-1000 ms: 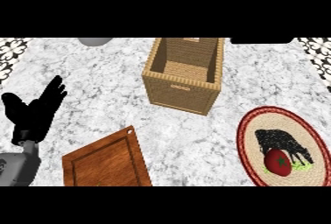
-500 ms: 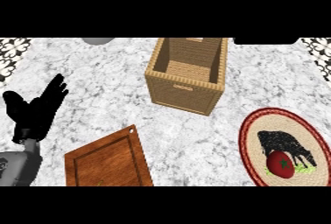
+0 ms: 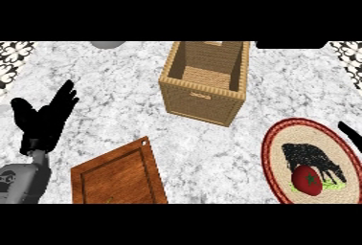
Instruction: Pick the tomato from the placemat and place it in the basket
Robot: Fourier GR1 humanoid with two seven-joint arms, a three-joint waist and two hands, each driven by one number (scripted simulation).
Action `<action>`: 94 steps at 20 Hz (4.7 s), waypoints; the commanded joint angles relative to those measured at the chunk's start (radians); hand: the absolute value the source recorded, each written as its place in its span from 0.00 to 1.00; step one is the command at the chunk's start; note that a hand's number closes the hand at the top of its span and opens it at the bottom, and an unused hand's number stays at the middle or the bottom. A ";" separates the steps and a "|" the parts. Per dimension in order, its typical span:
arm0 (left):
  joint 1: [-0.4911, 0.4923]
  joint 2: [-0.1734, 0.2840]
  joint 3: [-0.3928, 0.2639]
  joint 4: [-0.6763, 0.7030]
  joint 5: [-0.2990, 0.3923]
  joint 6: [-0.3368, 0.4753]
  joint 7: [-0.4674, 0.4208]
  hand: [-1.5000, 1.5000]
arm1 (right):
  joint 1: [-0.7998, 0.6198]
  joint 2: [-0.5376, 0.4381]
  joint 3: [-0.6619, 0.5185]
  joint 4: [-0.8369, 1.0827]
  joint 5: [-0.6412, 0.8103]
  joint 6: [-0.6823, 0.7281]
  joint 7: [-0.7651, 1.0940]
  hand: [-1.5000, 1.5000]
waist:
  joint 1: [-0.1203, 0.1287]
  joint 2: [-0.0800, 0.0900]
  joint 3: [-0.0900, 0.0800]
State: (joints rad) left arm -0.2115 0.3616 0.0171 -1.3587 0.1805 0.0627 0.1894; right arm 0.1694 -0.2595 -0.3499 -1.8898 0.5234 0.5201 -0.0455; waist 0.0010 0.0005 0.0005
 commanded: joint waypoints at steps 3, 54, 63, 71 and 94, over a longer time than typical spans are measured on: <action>0.002 -0.008 0.018 -0.055 -0.020 -0.004 0.049 0.50 | 0.024 0.044 0.103 0.121 0.144 -0.076 -0.058 0.00 | -0.001 -0.001 0.000; 0.006 -0.089 0.145 -0.061 -0.112 -0.143 0.055 0.50 | -0.011 0.250 0.555 0.242 0.577 -0.296 -0.023 1.00 | 0.023 -0.002 -0.004; -0.022 -0.102 0.110 -0.061 -0.128 -0.149 0.062 0.50 | -0.051 0.258 0.996 0.287 0.541 -0.424 0.314 1.00 | 0.070 0.002 0.001; -0.019 -0.124 0.107 -0.038 -0.134 -0.132 0.056 0.50 | -0.101 0.259 1.320 0.127 0.356 -0.827 0.464 1.00 | 0.045 -0.006 0.003; -0.032 -0.111 0.113 -0.027 -0.133 -0.142 0.064 0.50 | -0.768 0.259 1.224 0.101 0.615 -0.986 1.226 1.00 | 0.058 -0.011 -0.008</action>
State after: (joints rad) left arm -0.2374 0.2519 0.1363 -1.3861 0.0446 -0.0707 0.2442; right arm -0.4540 -0.0146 0.9309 -1.7931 1.1223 -0.4817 1.0153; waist 0.0459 -0.0118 -0.0072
